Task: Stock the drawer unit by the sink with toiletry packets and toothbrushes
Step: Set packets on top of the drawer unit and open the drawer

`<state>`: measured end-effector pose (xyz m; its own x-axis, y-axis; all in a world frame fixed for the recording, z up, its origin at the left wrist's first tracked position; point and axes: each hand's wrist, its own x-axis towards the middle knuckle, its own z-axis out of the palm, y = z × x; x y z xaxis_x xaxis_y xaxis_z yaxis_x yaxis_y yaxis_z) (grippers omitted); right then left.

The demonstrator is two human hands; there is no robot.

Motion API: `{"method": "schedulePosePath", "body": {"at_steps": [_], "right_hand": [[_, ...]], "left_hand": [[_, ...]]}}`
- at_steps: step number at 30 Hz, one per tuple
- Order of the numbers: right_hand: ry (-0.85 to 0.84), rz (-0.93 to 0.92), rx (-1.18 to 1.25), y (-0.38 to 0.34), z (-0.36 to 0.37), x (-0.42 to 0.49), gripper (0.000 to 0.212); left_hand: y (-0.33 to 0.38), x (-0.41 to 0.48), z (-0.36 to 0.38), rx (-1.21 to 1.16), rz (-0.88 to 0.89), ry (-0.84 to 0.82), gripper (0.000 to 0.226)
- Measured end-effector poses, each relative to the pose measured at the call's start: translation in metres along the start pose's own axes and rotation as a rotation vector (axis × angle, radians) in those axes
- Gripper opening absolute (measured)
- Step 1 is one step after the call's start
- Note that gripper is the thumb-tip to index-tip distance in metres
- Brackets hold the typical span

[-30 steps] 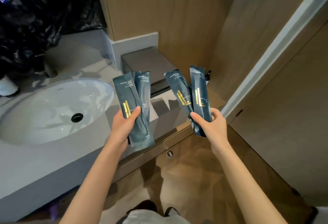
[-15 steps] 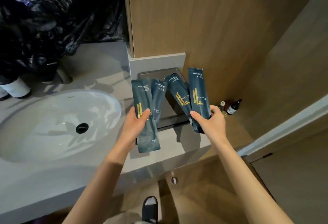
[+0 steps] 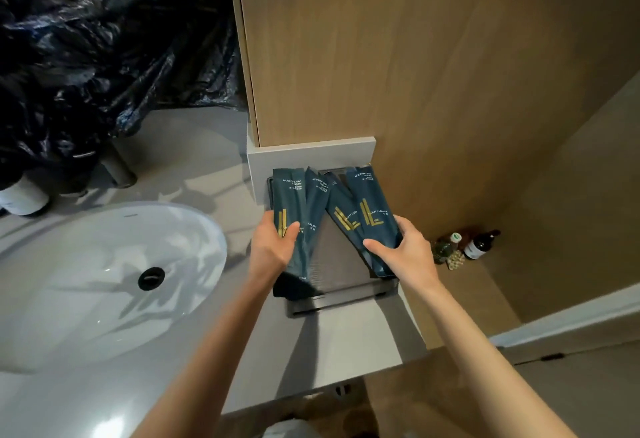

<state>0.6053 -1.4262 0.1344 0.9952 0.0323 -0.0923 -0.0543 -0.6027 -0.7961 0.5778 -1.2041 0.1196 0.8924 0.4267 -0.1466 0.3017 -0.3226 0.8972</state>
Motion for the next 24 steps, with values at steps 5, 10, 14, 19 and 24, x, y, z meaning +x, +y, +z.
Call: {"method": "schedulePosePath", "body": {"at_steps": [5, 10, 14, 19, 24], "right_hand": [[-0.130, -0.121, -0.235, 0.006, 0.002, 0.018, 0.061], [-0.213, -0.181, -0.374, 0.005, -0.005, 0.023, 0.072], [-0.185, -0.370, -0.432, 0.005, -0.022, 0.013, 0.067], [-0.325, -0.595, -0.516, 0.016, -0.036, -0.006, 0.048], [-0.514, -0.586, -0.534, 0.026, -0.033, -0.004, 0.058]], "left_hand": [[-0.005, 0.006, 0.015, 0.200, 0.000, 0.138, 0.049], [0.012, -0.006, 0.014, 0.247, -0.092, 0.199, 0.062], [0.022, -0.046, 0.016, 0.206, 0.027, 0.344, 0.067], [0.012, -0.120, 0.024, 0.032, 0.054, 0.507, 0.029], [-0.008, -0.163, 0.040, -0.296, -0.189, 0.423, 0.019]]}}
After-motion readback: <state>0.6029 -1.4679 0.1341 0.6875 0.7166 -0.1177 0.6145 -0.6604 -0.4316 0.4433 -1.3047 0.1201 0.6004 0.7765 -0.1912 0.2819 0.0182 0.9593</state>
